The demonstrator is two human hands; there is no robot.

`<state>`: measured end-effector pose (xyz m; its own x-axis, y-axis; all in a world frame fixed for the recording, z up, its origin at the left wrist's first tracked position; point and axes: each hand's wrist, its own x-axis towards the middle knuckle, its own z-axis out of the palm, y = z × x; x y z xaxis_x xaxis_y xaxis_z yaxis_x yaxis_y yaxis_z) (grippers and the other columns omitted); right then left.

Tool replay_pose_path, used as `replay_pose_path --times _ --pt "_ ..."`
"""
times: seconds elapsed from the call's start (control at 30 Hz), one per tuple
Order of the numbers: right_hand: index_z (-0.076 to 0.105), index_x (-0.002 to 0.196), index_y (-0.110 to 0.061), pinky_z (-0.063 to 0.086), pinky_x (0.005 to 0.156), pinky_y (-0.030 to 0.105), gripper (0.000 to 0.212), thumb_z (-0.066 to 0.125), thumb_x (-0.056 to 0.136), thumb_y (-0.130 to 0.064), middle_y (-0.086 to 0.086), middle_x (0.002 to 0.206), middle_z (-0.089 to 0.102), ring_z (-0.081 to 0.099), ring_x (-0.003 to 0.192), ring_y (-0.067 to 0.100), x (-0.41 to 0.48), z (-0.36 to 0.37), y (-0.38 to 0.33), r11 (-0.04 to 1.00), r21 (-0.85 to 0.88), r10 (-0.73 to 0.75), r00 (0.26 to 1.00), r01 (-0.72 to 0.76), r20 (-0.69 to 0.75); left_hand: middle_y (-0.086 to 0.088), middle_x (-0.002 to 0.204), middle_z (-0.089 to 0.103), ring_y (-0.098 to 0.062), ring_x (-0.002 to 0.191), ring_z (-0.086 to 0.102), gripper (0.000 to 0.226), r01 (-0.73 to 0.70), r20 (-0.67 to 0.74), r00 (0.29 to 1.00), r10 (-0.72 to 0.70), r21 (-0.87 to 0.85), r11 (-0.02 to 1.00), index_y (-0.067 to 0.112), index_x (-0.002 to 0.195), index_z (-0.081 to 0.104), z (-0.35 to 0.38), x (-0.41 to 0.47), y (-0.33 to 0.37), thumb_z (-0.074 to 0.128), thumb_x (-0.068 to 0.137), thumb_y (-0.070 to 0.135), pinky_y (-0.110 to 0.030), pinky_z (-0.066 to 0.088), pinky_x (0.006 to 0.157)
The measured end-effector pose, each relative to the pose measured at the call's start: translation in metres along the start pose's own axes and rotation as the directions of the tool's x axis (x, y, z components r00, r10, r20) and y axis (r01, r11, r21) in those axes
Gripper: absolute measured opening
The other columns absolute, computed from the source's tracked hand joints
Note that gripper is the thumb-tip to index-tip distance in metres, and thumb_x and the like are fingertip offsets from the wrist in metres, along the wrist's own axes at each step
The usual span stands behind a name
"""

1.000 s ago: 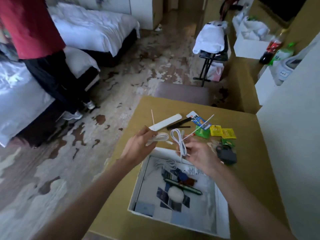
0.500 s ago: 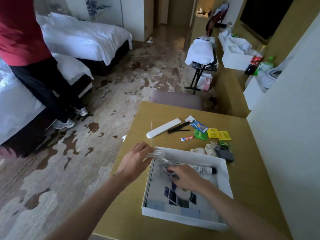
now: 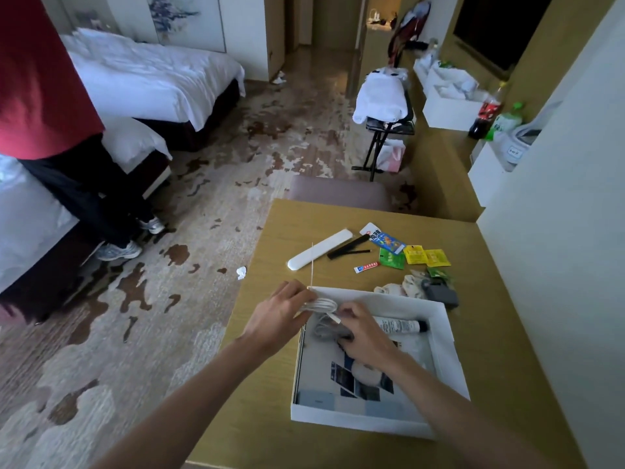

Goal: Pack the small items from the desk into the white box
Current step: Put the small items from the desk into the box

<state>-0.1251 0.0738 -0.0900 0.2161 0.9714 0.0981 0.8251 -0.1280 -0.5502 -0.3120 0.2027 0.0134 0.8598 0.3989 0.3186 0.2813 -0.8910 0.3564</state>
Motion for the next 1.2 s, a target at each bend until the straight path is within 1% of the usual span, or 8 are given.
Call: replay_pose_path --times 0.17,0.33,0.47,0.6,0.73,0.9,1.07,1.2 --pt "0.062 0.107 -0.034 0.046 0.091 0.019 0.038 0.070 0.075 -0.014 -0.009 0.109 0.056 0.056 0.103 0.002 -0.018 -0.041 -0.013 0.944 0.281 0.210 0.972 -0.173 -0.108 0.003 0.093 0.069 -0.016 0.086 0.064 0.031 -0.218 0.057 0.976 0.212 0.126 0.968 0.020 0.100 0.069 0.007 0.004 0.013 0.078 0.071 0.022 -0.031 0.053 0.081" --pt "0.059 0.123 -0.027 0.053 0.078 0.027 0.049 0.075 0.077 -0.031 -0.004 0.112 0.068 0.067 0.098 0.011 -0.042 -0.066 -0.030 0.666 0.621 0.238 0.907 -0.413 0.348 0.004 0.090 0.064 -0.015 0.082 0.059 0.025 -0.393 0.203 0.915 0.348 0.263 0.881 0.026 0.097 0.064 0.025 0.004 0.023 0.067 0.072 0.025 -0.031 0.052 0.082" --pt "0.062 0.121 -0.023 0.042 0.065 0.004 0.040 0.072 0.083 -0.030 -0.015 0.102 0.066 0.060 0.081 -0.011 -0.046 -0.047 -0.032 0.805 0.414 0.301 0.894 -0.425 0.331 0.005 0.086 0.062 -0.014 0.077 0.060 0.025 -0.418 0.325 0.888 0.325 0.279 0.864 0.027 0.092 0.062 0.041 0.010 0.034 0.073 0.069 0.026 -0.029 0.052 0.074" --pt "0.064 0.111 -0.031 0.038 0.055 0.005 0.030 0.071 0.082 -0.034 -0.021 0.069 0.058 0.054 0.059 -0.012 -0.038 -0.039 -0.029 0.822 0.394 0.284 0.896 -0.411 0.342 0.006 0.089 0.063 -0.013 0.078 0.062 0.036 -0.372 0.345 0.897 0.278 0.247 0.895 0.030 0.096 0.061 0.050 0.014 0.039 0.079 0.064 0.030 -0.028 0.051 0.073" --pt "0.063 0.087 -0.054 0.041 0.061 0.003 0.009 0.068 0.080 -0.049 -0.033 0.079 0.065 0.058 0.073 -0.016 -0.031 -0.043 -0.029 0.839 0.389 0.242 0.900 -0.382 0.361 0.005 0.099 0.065 -0.013 0.087 0.063 0.050 -0.369 0.375 0.893 0.251 0.289 0.883 0.026 0.107 0.059 0.058 0.011 0.037 0.081 0.062 0.034 -0.030 0.053 0.082" --pt "0.063 0.115 -0.030 0.041 0.077 0.018 0.032 0.068 0.083 -0.034 -0.007 0.115 0.065 0.057 0.091 0.001 -0.021 -0.026 -0.019 0.946 0.168 0.237 0.945 -0.277 0.224 -0.005 0.132 0.055 -0.027 0.125 0.049 0.073 -0.337 0.538 0.838 0.093 0.375 0.864 0.023 0.139 0.035 0.063 0.011 0.025 0.071 0.075 0.032 -0.049 0.032 0.111" --pt "0.052 0.118 -0.030 0.048 0.079 0.033 0.033 0.061 0.087 -0.036 -0.002 0.120 0.048 0.056 0.102 0.020 -0.023 -0.001 -0.021 0.967 -0.179 0.196 0.978 -0.180 0.075 0.010 0.103 0.074 -0.013 0.097 0.069 0.067 -0.457 0.545 0.822 0.166 0.457 0.763 0.035 0.107 0.066 0.057 0.009 0.018 0.087 0.045 0.026 -0.048 0.049 0.094" --pt "0.050 0.112 -0.031 0.042 0.066 0.023 0.036 0.066 0.082 -0.045 -0.006 0.112 0.046 0.058 0.086 0.014 -0.024 0.001 -0.015 0.960 -0.195 0.203 0.979 -0.199 0.002 0.012 0.100 0.074 -0.010 0.092 0.070 0.057 -0.448 0.519 0.835 0.184 0.446 0.775 0.039 0.108 0.066 0.062 0.012 0.014 0.082 0.054 0.026 -0.050 0.049 0.097"
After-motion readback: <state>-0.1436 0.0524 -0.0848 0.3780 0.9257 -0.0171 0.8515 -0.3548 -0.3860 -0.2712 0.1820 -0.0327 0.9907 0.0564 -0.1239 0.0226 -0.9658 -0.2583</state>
